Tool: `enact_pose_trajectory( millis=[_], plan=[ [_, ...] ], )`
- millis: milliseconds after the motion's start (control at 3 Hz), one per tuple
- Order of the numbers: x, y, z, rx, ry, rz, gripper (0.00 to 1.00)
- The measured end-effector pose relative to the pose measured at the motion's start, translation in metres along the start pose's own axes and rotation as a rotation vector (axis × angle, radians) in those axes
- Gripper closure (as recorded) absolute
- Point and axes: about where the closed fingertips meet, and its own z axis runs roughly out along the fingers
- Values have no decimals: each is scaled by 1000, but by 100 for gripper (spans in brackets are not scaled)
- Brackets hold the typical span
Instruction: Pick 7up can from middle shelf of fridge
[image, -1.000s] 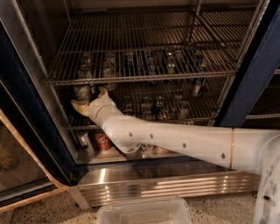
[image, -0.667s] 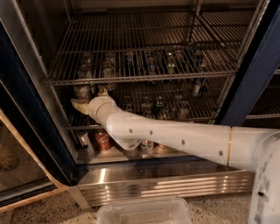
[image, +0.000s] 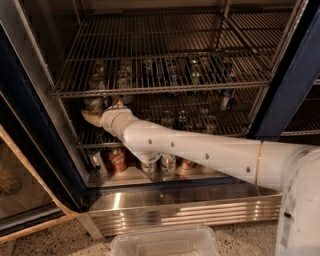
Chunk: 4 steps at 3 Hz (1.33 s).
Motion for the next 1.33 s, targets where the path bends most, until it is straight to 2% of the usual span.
enact_pose_trajectory(
  millis=[333,1000,1333],
  plan=[
    [0,-6,16,-24,2,-9,30],
    [6,-6,27,-49,13,-1,30],
    [9,-4,32,-65,17,4,48]
  ],
)
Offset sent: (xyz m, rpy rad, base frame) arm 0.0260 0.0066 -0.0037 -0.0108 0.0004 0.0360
